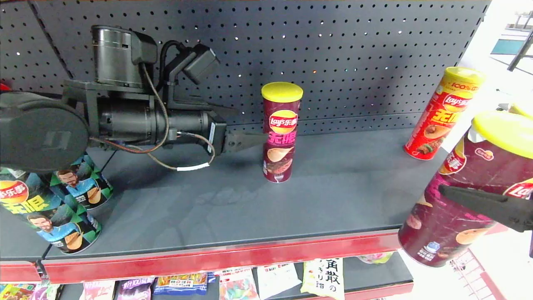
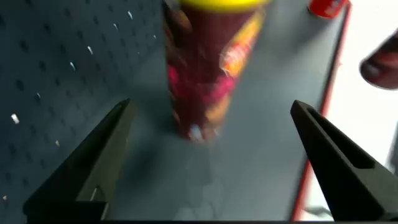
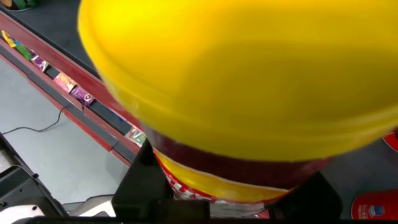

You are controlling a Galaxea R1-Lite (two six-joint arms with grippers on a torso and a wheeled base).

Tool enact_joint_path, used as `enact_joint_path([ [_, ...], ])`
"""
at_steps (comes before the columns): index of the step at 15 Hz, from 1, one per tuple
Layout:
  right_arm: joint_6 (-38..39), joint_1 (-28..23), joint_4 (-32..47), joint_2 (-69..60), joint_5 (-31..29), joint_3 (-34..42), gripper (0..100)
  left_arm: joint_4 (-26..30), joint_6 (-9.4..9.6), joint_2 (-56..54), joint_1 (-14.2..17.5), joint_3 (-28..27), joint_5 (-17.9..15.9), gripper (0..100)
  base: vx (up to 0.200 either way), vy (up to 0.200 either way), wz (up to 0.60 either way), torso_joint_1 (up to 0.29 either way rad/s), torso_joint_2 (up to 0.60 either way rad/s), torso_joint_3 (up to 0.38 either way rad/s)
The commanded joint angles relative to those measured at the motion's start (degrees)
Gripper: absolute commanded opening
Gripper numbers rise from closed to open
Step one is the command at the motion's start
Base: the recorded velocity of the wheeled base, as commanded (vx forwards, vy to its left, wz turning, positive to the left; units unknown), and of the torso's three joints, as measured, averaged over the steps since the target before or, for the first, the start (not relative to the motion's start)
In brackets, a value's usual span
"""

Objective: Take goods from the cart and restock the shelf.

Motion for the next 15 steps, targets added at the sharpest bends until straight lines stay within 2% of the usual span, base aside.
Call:
enact_joint_path([
  [1, -0.03, 0.02, -0.04, 0.28, 0.04, -0.54, 0, -3.81, -0.16, 5.24, 0.12, -1.46, -0.51, 100, 0.000, 0.000, 0.00, 0.000, 0.00, 0.000],
  [3, -0.03, 0.02, -0.04, 0.63, 0.04, -0.80, 0, -4.51, -0.34, 5.86, -0.05, -1.46, -3.15, 100, 0.000, 0.000, 0.00, 0.000, 0.00, 0.000],
  [4, -0.03, 0.02, -0.04, 0.63, 0.04, -0.89, 0, -4.51, -0.43, 6.12, 0.04, -1.46, -5.87, 100, 0.000, 0.000, 0.00, 0.000, 0.00, 0.000],
  [5, -0.03, 0.02, -0.04, 0.63, 0.04, -0.89, 0, -4.51, -0.51, 6.39, 0.04, -1.81, -6.40, 100, 0.000, 0.000, 0.00, 0.000, 0.00, 0.000],
  [9, -0.03, 0.02, -0.04, 0.72, 0.04, -0.89, 0, -4.51, -0.51, 11.57, 0.04, -8.58, -6.05, 100, 0.000, 0.000, 0.00, 0.000, 0.00, 0.000],
  [15, -0.03, 0.02, -0.04, 0.72, 0.04, -0.80, 0, -4.51, -0.86, 14.56, -1.02, -12.62, -6.58, 100, 0.000, 0.000, 0.00, 0.000, 0.00, 0.000],
])
